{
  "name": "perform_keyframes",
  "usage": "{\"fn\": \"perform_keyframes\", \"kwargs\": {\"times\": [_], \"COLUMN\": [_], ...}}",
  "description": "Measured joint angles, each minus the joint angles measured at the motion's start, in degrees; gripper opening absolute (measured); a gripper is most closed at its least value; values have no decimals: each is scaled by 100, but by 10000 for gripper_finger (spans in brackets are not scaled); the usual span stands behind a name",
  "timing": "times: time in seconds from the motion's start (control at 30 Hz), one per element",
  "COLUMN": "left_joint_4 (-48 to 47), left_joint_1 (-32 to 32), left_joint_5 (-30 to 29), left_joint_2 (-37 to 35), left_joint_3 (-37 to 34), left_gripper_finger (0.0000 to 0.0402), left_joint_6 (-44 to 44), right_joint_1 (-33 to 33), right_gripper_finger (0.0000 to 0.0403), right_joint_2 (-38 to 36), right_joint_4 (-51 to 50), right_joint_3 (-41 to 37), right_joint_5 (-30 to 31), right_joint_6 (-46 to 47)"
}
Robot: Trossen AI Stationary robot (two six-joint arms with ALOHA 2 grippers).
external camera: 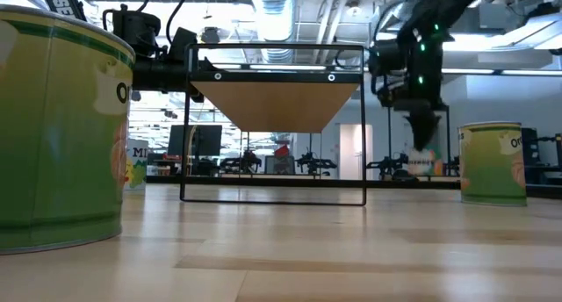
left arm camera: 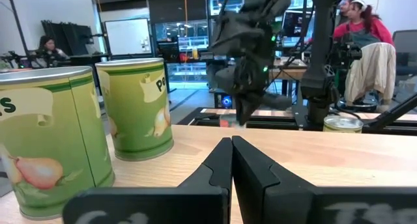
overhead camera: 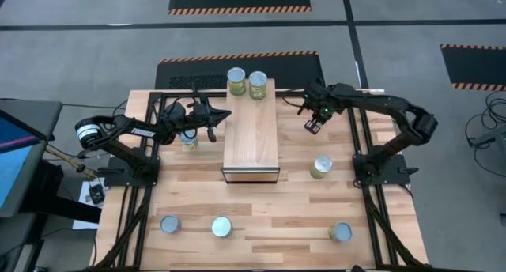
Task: Pick and place cans onto a shelf
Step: Put the small canned oranges on the shelf
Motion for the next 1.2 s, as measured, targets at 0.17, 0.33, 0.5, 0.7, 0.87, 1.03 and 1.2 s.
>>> {"fn": "perform_keyframes", "kwargs": {"times": [0.17, 0.33, 0.5, 0.7, 0.87, 1.03, 1.2], "left_joint_4": [0, 0, -2, -7, -17, -37, -39], "left_joint_1": [0, 0, 0, 2, 0, 2, 1], "left_joint_5": [0, -2, 0, -4, -2, -2, -1], "left_joint_2": [0, 0, 0, 0, 0, 2, 0], "left_joint_3": [0, 0, 0, 8, 17, 17, 19], "left_gripper_finger": [0, 0, 0, 0, 0, 0, 0], "left_joint_6": [0, 0, 0, -2, -2, -2, -4], "right_joint_1": [446, 1032, 1579, 2034, 2176, 2239, 2160], "right_gripper_finger": [13, 12, 16, 10, 12, 12, 13], "right_joint_2": [-50, -48, -50, 334, 1139, 1994, 2529], "right_joint_4": [-1020, -1833, -1905, -1066, -873, -938, -1277], "right_joint_3": [850, 1930, 3084, 3905, 4430, 5035, 5556], "right_joint_5": [53, 45, 44, -287, -433, -408, -387], "right_joint_6": [165, 175, 3, -961, -1734, -2333, -2580]}}
